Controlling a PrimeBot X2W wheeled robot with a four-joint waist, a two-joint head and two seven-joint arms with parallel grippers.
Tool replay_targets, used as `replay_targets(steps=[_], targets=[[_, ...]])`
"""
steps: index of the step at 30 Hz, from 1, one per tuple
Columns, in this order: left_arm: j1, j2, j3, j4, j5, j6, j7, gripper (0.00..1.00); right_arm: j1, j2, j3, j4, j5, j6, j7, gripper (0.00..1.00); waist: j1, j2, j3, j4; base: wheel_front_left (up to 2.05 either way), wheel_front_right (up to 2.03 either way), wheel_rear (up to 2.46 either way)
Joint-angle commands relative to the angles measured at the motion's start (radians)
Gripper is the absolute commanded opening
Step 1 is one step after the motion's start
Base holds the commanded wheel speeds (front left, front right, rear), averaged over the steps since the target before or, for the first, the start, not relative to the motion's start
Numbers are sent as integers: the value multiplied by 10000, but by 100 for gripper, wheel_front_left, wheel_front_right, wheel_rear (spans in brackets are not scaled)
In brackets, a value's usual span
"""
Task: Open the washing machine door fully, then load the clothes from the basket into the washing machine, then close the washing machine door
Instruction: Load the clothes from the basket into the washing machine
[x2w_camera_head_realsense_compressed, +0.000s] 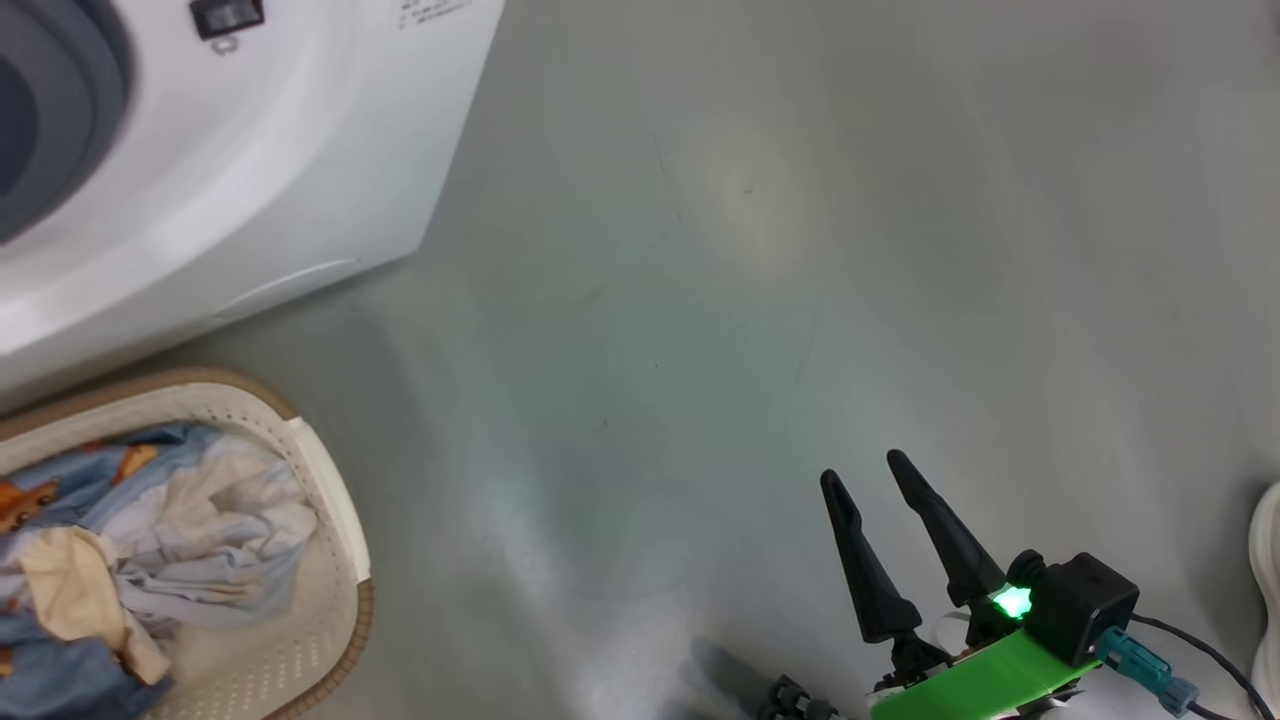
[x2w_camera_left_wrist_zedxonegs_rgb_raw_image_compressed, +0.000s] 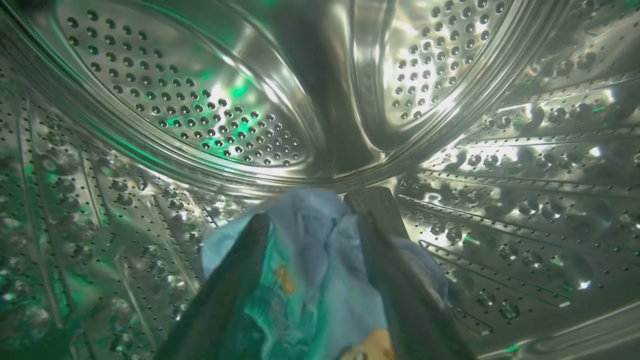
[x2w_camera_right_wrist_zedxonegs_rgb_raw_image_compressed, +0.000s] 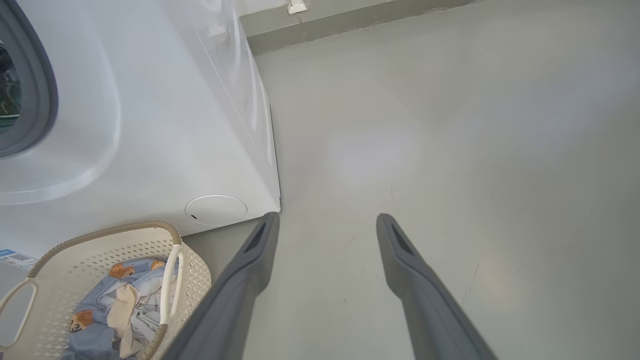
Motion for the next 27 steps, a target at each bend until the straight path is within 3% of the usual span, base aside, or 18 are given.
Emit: replay_targets(steps=[1,8,16,22,27], targets=[[-264,460,-11,-39,158,94,95,100,-37,-131,191,-153,61,16,-48,100,0,0,-159,89,0,0,0],[-524,217,-289,905,221,228,391,100,-83,-131,165,-91,84,16,-48,100,0,0,-516,230,0,0,0],[-384,-325,-378,1180,74,635,-71,100,-111,-131,-63,-81,75,16,-48,100,0,0,-766,620,0,0,0],[320,-967,-366,664,-160,875,-279,100,-190,-131,-137,-48,-8,16,-48,100,0,0,-1195,1022,0,0,0],[1461,-1491,-392,-640,-339,851,-289,100,-206,-131,-238,4,-102,16,-48,100,0,0,-1717,1381,0,0,0]])
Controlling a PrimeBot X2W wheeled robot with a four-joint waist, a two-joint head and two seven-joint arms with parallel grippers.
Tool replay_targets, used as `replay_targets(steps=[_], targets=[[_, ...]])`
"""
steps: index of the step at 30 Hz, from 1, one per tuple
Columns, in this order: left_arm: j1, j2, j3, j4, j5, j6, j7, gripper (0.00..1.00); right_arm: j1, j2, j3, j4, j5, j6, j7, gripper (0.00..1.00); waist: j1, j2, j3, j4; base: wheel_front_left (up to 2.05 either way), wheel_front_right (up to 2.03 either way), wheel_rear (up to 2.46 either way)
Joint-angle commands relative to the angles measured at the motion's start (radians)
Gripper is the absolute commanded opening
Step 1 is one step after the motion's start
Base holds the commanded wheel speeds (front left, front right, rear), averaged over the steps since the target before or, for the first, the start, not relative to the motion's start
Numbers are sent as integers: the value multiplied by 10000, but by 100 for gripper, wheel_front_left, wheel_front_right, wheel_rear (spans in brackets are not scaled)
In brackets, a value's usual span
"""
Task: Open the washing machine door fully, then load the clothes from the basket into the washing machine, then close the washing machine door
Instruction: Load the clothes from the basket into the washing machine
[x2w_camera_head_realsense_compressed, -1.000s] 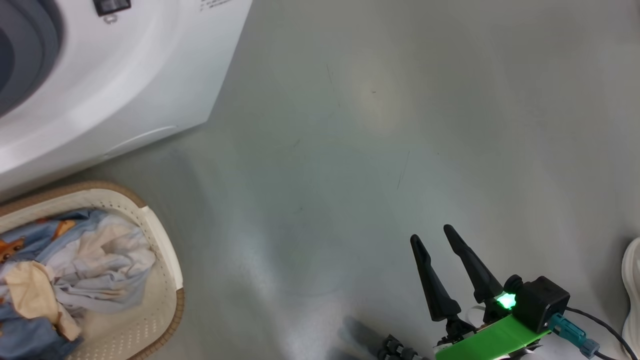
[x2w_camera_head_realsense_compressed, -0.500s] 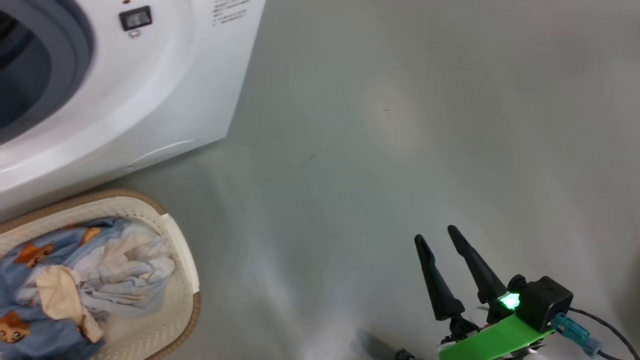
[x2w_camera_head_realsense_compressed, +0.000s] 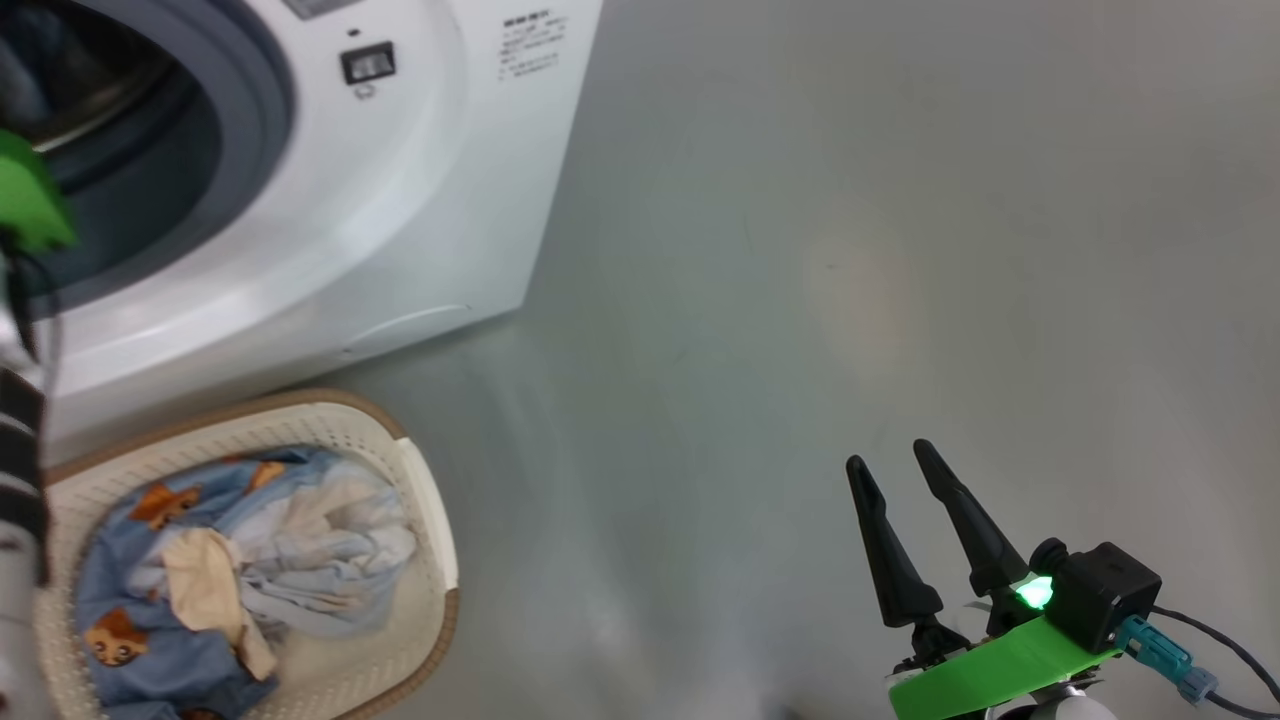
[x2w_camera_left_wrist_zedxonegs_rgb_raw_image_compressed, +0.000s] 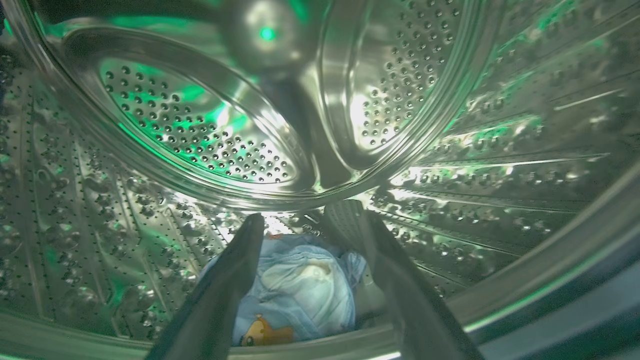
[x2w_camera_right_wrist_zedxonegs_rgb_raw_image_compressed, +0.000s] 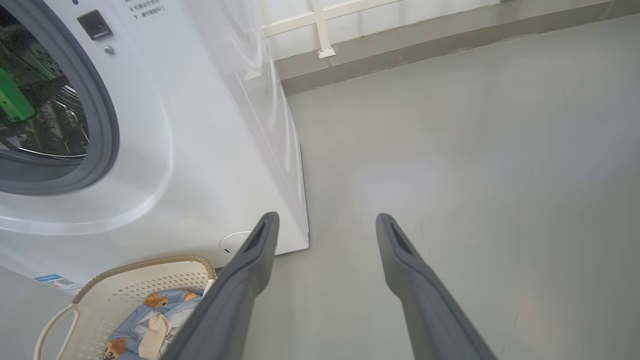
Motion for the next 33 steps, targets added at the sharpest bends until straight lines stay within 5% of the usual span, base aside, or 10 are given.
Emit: replay_targets(steps=[1,22,33], targets=[[745,132,106,-777,-122,25,-61,100,-8,-124,115,-126,-179,16,-48,100,0,-1,-637,483,0,0,0],[6237,-2109,-128,-4417,-957,-395,-64,100,852,-124,-634,187,-683,16,-48,100,0,-1,-2954,2457,0,0,0],[9575,-2460,-927,-6548,-1665,-127,-64,100,1429,-124,-952,183,-1130,16,-48,100,0,-1,-4075,3420,0,0,0]])
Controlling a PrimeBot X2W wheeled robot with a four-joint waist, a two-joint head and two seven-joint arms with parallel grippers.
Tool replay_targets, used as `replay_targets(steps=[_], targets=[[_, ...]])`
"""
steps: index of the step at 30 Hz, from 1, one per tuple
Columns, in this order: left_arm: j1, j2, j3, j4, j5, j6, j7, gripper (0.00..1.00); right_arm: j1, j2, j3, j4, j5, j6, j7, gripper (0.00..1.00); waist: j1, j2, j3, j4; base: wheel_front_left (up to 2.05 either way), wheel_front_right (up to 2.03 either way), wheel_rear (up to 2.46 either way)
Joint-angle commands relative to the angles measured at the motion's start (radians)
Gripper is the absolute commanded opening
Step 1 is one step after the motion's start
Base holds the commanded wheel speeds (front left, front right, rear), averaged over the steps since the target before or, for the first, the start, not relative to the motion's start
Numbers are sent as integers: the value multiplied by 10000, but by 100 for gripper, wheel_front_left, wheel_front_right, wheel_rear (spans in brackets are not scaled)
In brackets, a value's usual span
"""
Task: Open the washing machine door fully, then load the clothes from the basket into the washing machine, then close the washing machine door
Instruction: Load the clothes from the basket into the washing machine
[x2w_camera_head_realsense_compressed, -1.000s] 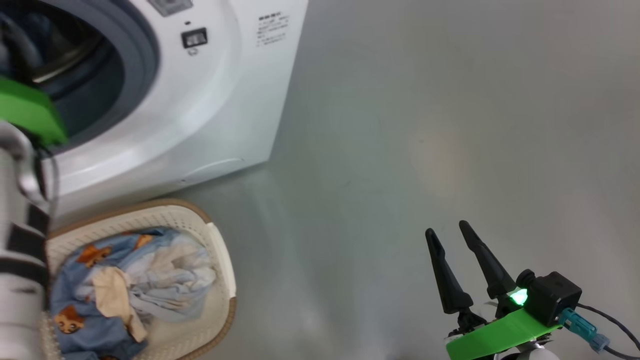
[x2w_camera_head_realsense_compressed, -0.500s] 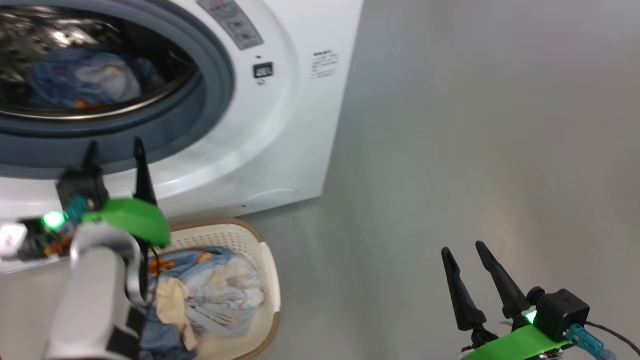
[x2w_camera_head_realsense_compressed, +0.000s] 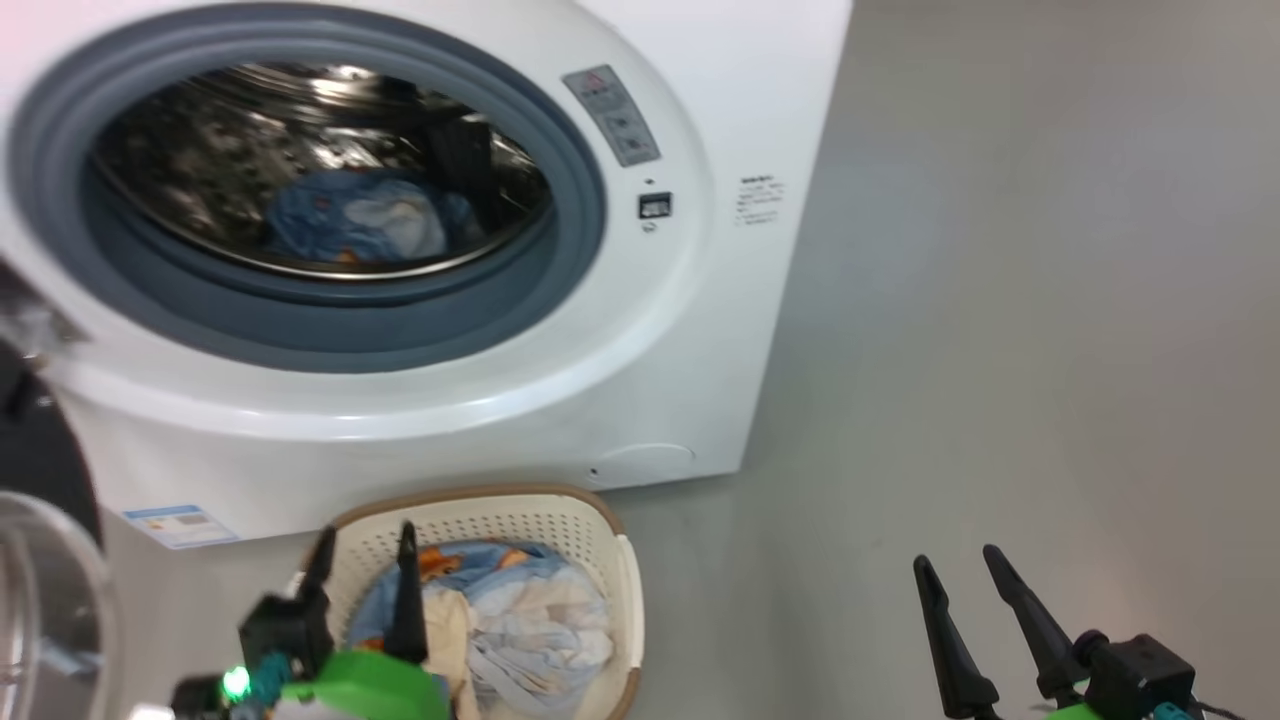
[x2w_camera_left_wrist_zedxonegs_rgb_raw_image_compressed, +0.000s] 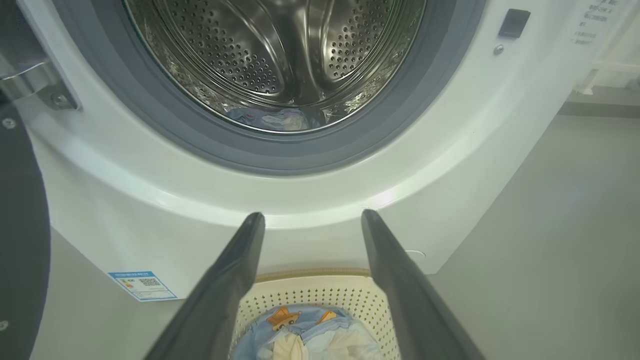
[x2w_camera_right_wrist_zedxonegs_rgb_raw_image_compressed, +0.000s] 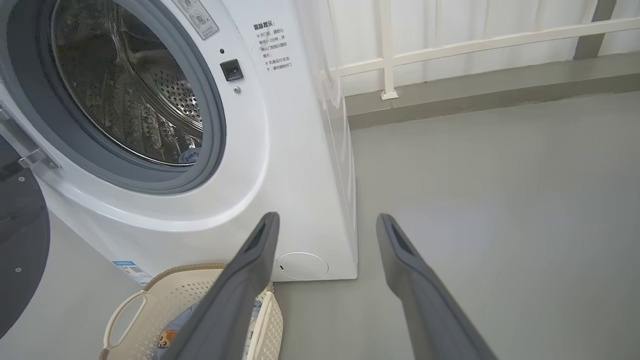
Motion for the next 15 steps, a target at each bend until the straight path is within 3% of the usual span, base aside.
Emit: replay_targets(steps=[1,15], targets=[[287,106,143,-595,-200,73,-66,100,48,-89,201,-229,-87,17,-48,100,0,0,-643,661,0,0,0],[2451,100,177,-2090,-614,543,-66,100,381,-91,163,-287,-339,17,-48,100,0,0,-1387,1023,0,0,0]])
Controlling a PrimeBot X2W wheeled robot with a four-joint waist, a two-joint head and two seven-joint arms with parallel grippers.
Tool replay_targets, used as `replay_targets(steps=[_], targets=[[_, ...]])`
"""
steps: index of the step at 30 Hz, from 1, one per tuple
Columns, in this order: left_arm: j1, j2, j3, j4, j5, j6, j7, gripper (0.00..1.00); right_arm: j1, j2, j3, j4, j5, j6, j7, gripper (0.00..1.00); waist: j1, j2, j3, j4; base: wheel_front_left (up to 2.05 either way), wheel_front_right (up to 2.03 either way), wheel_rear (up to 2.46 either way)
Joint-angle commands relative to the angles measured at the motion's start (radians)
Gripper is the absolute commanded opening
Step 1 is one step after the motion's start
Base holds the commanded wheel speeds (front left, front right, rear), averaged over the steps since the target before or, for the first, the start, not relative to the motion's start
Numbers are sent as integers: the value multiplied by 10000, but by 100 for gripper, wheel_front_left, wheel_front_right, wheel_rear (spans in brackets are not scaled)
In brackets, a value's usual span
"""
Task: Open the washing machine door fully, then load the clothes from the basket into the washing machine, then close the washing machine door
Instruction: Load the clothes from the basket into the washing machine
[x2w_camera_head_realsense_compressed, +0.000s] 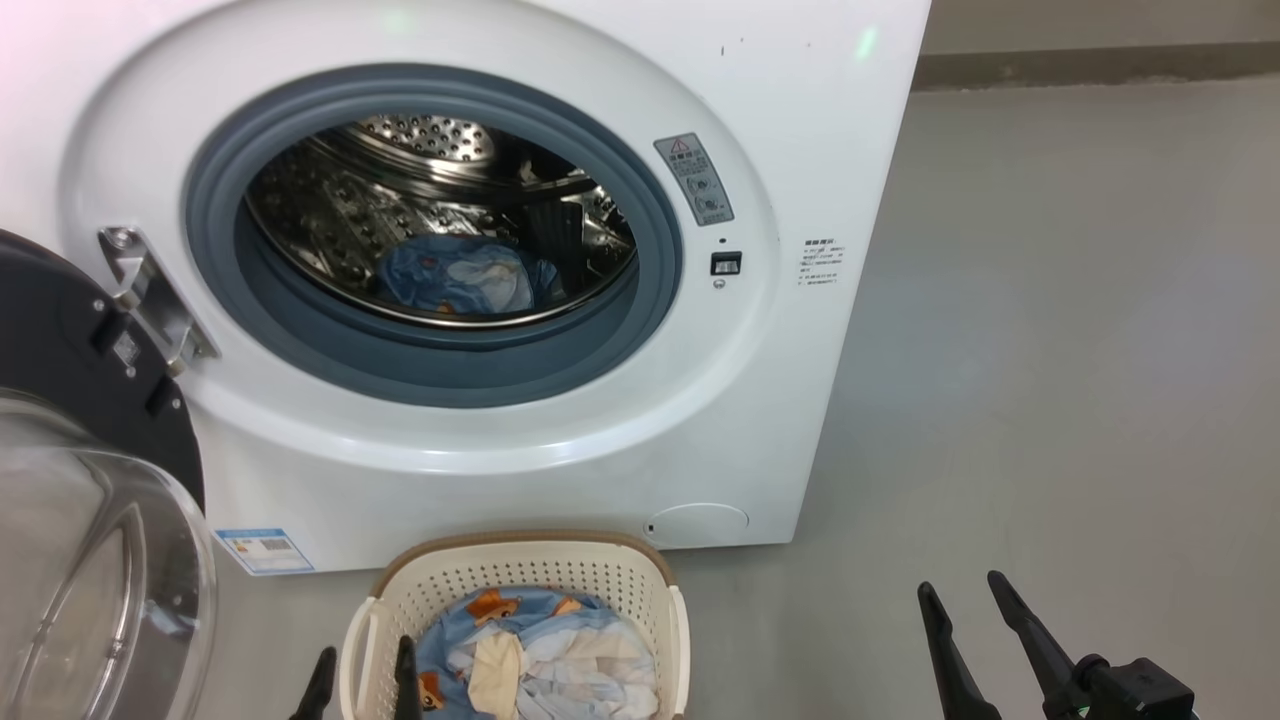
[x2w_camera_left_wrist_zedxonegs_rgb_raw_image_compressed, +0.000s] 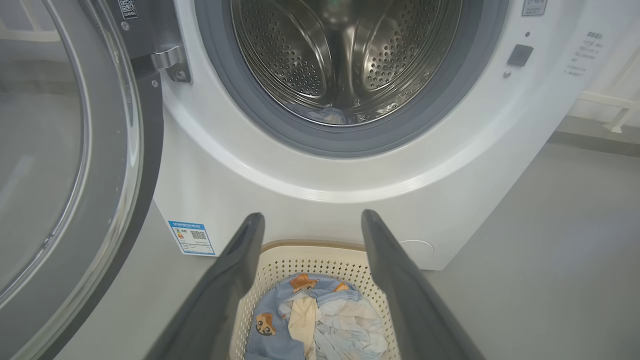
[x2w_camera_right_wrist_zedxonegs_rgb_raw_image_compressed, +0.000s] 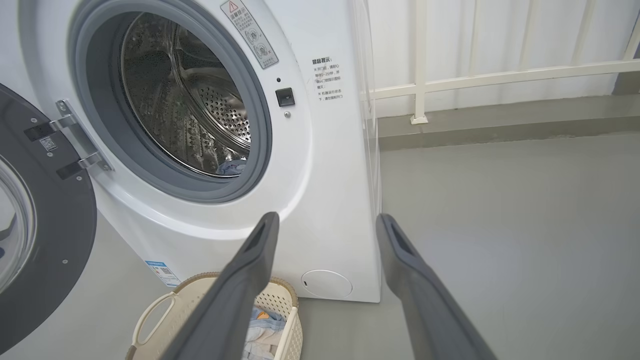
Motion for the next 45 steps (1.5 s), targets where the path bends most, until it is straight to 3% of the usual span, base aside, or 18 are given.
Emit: replay_targets(steps=[1,18,45], targets=[[-11,83,400,-442,-24,116,-66,100,-110,-103,251,-268,-134,17,-48,100,0,0,-127,23,0,0,0],[1090,82,769,-1052,-92,225,-66,100,123,-289,167,-441,-181,17,-48,100,0,0,-547,-115,0,0,0],[1202,82,698,-1143,-46,312,-66,100,215,-185,97,-510,-190,17,-48,100,0,0,-407,-343,0,0,0]])
